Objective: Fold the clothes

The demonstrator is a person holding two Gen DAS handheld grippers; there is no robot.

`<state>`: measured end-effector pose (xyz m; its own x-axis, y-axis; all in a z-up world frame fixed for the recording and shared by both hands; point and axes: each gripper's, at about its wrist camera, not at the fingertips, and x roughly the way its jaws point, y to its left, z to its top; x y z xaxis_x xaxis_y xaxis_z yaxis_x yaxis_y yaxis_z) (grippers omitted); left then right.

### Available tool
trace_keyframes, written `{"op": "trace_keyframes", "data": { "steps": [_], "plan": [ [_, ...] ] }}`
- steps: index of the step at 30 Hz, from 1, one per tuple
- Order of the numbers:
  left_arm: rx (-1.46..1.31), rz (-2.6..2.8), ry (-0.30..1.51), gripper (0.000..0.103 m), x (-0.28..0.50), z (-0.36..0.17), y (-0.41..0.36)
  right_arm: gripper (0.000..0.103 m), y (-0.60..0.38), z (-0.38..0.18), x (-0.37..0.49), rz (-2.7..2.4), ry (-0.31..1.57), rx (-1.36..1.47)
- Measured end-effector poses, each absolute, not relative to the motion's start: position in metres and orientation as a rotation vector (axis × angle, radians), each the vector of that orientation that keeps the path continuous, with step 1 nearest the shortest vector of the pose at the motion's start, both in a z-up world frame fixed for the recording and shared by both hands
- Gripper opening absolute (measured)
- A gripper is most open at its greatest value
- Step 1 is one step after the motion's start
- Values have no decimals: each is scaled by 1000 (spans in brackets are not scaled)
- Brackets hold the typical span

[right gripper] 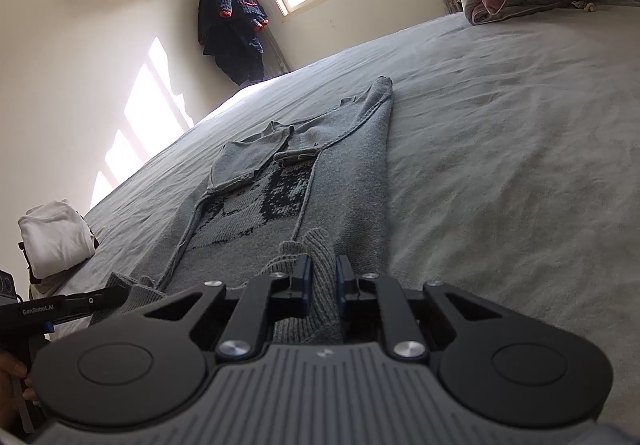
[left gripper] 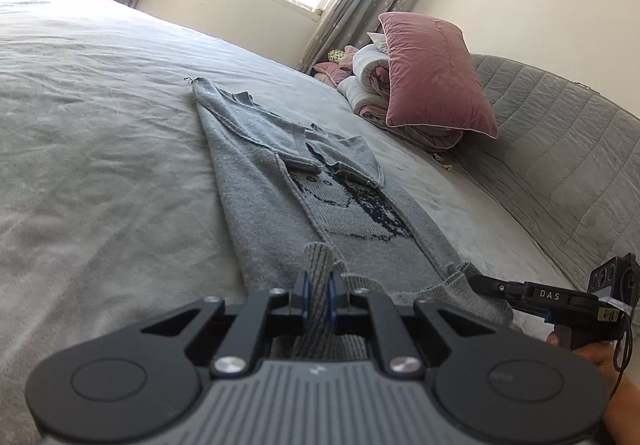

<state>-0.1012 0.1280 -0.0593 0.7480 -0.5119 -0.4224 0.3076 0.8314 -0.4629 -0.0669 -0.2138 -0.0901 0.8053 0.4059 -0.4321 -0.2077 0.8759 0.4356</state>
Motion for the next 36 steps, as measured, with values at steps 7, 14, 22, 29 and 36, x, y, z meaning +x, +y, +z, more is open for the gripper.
{"op": "trace_keyframes", "data": {
  "steps": [7,14,22,29,36],
  "plan": [
    [-501,-486,661,7,-78,-54,137,11,-212,-77,-63,338,556,407],
    [-576,-522,679,7,-42,-36,141,11,-204,-53,-35,368,571,426],
    [-721,-506,678,7,6,-42,150,11,-213,-43,9,352,545,477],
    [-782,-469,653,7,32,-53,159,11,-223,-50,37,310,540,539],
    [-830,-467,594,7,44,-58,166,11,-225,-48,52,347,484,573]
  ]
}}
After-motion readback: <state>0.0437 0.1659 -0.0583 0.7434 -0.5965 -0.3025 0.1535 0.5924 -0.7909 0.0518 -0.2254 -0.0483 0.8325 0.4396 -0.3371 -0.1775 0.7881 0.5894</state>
